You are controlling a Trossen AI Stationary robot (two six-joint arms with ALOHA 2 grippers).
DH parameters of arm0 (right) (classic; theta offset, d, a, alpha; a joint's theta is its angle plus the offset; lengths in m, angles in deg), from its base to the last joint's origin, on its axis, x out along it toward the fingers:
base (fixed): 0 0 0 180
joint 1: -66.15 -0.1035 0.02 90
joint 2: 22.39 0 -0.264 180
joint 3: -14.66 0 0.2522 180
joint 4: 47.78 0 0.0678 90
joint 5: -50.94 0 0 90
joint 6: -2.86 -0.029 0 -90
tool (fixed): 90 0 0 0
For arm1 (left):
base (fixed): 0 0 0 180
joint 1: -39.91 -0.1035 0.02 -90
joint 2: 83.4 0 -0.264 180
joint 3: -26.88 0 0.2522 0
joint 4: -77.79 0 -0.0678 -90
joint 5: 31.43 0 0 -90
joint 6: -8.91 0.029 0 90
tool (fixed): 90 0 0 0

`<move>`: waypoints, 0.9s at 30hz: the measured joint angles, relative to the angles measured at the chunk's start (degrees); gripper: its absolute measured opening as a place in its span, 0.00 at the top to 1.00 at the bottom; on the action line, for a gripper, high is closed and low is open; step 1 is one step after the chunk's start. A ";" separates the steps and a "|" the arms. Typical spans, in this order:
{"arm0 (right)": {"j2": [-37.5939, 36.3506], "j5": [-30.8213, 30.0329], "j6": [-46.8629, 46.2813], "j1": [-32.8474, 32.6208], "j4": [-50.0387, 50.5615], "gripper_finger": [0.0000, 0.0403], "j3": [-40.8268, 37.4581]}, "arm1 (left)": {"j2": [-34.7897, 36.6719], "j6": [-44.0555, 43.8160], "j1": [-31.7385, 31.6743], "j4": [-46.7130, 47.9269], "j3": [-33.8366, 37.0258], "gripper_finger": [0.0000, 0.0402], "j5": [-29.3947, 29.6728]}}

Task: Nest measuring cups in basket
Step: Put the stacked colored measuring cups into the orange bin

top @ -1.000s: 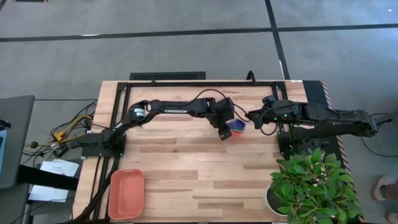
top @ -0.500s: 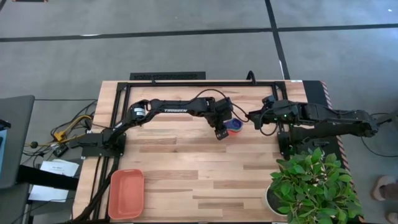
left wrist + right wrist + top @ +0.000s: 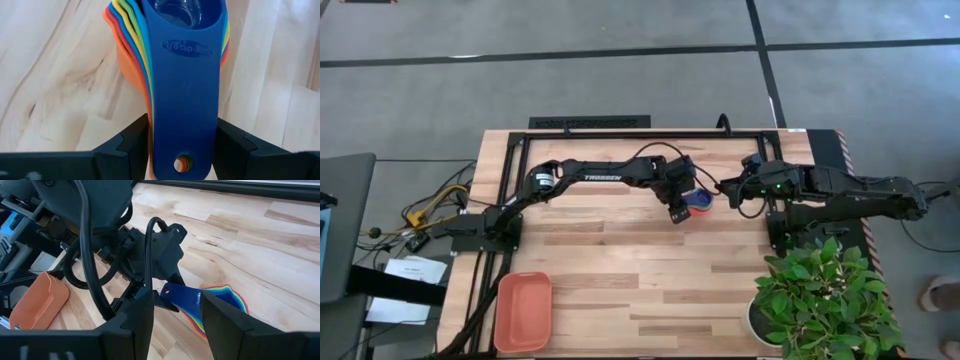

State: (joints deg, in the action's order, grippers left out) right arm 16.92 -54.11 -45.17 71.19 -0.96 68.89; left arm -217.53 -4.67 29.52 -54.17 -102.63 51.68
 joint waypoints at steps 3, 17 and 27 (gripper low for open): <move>0.00 0.00 0.00 0.00 -0.03 0.55 0.00 | 0.00 -0.78 -0.01 -1.14 0.00 0.60 -0.78; 0.00 -0.50 0.07 0.00 -0.01 0.54 0.00 | 0.30 -0.91 -1.49 -3.05 0.00 0.60 -1.70; 0.00 -0.48 0.03 -0.02 -0.07 0.53 0.00 | -0.09 7.17 -1.43 1.17 0.00 0.60 -0.17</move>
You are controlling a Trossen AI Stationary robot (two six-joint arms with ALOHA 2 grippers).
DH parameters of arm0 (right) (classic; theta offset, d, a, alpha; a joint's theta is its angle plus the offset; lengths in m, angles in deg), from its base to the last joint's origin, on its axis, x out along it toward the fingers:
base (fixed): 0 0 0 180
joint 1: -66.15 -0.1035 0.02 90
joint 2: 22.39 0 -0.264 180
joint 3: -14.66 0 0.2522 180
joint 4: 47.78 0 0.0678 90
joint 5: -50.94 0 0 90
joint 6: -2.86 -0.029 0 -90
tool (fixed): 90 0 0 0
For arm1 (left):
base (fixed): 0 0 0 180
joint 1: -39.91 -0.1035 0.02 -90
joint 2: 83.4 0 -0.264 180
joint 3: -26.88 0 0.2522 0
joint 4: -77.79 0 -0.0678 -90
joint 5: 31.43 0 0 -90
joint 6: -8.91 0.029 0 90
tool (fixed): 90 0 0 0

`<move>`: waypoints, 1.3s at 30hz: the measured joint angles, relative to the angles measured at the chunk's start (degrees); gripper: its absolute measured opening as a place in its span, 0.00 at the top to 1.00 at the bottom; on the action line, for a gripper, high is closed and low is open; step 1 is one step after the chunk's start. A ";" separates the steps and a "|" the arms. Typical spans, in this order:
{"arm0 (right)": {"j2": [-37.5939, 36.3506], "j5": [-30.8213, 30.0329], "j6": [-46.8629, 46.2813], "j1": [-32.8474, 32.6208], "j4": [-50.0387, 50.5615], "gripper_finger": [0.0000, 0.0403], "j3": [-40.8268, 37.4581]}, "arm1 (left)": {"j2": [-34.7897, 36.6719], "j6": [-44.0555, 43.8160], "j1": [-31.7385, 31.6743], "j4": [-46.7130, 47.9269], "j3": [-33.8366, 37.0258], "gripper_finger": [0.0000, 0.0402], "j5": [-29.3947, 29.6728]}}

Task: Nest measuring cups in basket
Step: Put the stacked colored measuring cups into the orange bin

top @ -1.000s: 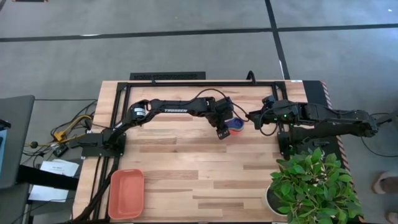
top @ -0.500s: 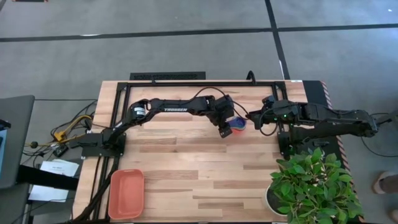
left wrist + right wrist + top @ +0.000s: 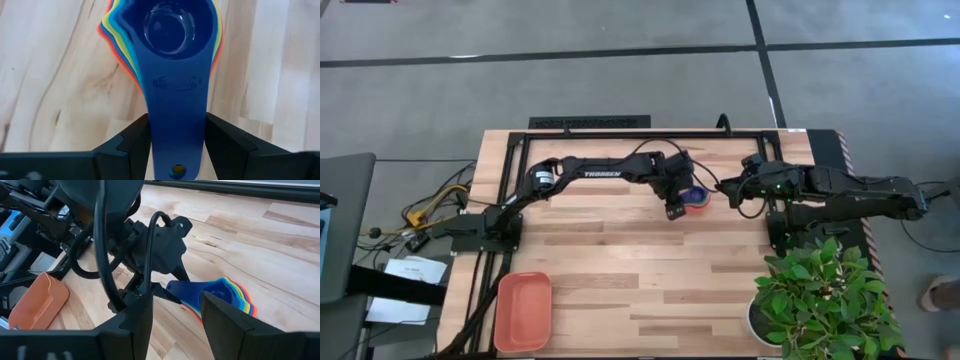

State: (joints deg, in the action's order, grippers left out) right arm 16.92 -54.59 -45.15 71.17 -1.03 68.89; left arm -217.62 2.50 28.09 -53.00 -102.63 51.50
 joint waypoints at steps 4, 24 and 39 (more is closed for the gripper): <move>0.00 0.00 -0.03 0.00 -0.02 0.54 0.00 | 0.00 2.12 0.18 -0.16 0.00 0.60 0.69; 0.06 -0.72 -0.62 0.00 0.02 0.52 0.00 | -1.67 4.89 1.62 -2.66 0.05 0.32 4.28; 0.06 -0.87 -1.66 0.02 0.00 0.51 0.00 | -3.10 6.41 0.72 -4.58 0.04 0.32 7.52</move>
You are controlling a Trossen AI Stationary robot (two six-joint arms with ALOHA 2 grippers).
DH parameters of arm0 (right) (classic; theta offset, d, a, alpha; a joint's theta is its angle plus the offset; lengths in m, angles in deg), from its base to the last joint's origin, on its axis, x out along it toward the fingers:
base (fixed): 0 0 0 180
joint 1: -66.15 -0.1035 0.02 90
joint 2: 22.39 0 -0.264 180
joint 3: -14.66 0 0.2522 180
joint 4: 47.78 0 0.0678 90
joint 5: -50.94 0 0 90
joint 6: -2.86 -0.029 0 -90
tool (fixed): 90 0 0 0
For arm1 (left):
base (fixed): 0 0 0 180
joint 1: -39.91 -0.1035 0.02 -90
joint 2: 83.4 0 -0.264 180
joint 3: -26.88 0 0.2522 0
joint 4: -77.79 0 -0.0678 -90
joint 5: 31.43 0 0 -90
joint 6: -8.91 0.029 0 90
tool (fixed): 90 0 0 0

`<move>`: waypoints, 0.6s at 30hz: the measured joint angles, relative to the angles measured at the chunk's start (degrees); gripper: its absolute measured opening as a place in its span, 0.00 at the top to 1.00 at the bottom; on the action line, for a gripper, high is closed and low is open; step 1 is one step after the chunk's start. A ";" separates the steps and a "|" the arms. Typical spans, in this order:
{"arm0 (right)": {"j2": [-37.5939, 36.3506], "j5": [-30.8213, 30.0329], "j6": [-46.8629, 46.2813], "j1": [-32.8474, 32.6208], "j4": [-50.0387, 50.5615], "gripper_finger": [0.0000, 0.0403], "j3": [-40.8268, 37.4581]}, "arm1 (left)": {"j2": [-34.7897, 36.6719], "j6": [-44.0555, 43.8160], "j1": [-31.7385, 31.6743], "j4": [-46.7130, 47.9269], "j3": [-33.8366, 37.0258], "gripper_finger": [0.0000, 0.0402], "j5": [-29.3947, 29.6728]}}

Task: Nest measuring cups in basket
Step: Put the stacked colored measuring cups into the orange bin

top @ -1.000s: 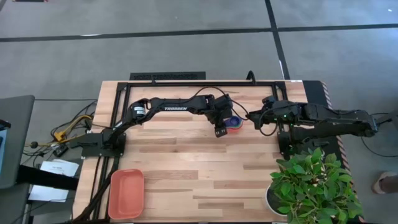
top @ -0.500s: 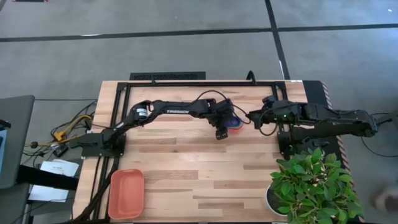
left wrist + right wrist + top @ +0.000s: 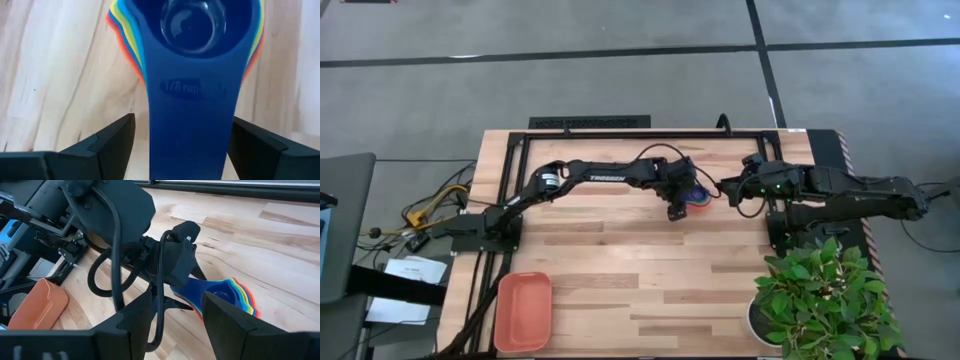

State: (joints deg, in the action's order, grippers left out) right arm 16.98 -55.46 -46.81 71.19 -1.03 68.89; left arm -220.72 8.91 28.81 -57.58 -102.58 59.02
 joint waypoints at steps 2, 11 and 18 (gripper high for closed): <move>0.00 0.00 -0.08 0.00 -0.02 0.51 0.00 | -0.43 0.99 0.01 -0.77 -0.01 0.32 0.13; 0.00 0.02 -1.40 -0.02 -0.08 0.53 0.00 | -0.70 3.50 -0.01 -0.34 -0.02 0.44 1.00; -0.01 0.02 -2.04 -0.02 -0.10 0.55 0.00 | -0.70 3.85 -0.32 -0.37 -0.02 0.61 -0.20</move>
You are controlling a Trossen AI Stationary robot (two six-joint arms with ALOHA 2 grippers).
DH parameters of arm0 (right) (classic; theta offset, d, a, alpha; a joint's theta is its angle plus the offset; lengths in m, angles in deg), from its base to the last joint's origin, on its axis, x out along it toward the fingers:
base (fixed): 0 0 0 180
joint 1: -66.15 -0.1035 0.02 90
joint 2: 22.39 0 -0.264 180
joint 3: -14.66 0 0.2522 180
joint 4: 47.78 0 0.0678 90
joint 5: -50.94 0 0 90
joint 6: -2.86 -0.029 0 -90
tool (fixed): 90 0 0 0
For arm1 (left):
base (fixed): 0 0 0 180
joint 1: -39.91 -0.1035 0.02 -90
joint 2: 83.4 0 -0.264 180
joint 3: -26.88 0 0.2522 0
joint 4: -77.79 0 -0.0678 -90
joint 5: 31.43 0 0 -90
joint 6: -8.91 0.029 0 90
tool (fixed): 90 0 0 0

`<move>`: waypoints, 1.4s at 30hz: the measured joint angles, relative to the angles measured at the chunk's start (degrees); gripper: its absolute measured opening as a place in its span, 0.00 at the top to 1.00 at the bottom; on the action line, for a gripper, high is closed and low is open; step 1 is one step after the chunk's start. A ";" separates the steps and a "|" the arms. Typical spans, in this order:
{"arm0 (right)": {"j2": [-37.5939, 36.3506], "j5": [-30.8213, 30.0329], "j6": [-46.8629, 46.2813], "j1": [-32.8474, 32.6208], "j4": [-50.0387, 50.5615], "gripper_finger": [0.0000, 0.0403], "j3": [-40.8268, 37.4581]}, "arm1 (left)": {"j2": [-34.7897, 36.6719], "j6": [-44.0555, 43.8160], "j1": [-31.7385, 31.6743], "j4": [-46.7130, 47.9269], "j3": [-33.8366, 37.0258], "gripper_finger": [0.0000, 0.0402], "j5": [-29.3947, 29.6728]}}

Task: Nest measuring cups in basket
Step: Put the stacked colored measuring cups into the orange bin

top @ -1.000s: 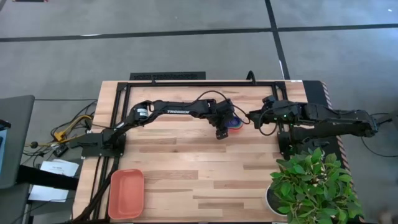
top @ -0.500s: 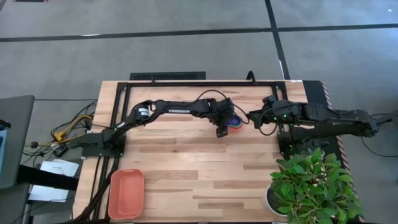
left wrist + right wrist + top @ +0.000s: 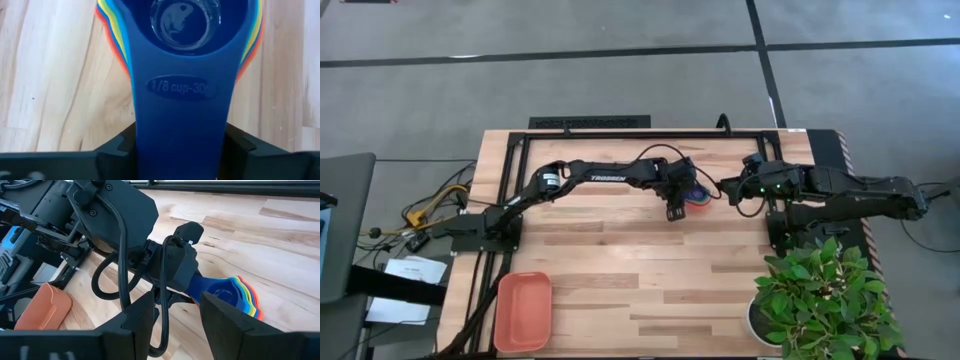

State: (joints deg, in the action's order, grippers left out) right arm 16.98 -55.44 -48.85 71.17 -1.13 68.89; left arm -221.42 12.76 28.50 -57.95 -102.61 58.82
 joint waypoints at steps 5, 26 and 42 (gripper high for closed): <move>0.00 0.00 -0.80 0.00 0.08 0.55 0.00 | 0.00 -0.02 -0.21 0.01 0.00 0.67 -0.02; 0.01 0.02 -0.91 -0.15 0.08 0.57 0.00 | 0.05 -2.40 -0.73 0.00 0.00 0.66 -0.67; 0.01 1.03 -0.47 -0.15 0.08 0.58 0.00 | 1.27 -4.13 -0.80 -0.27 0.00 0.66 -0.91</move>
State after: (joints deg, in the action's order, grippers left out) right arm 16.98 -54.41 -49.32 71.02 -1.05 68.89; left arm -220.15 8.64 27.70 -58.22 -102.61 57.91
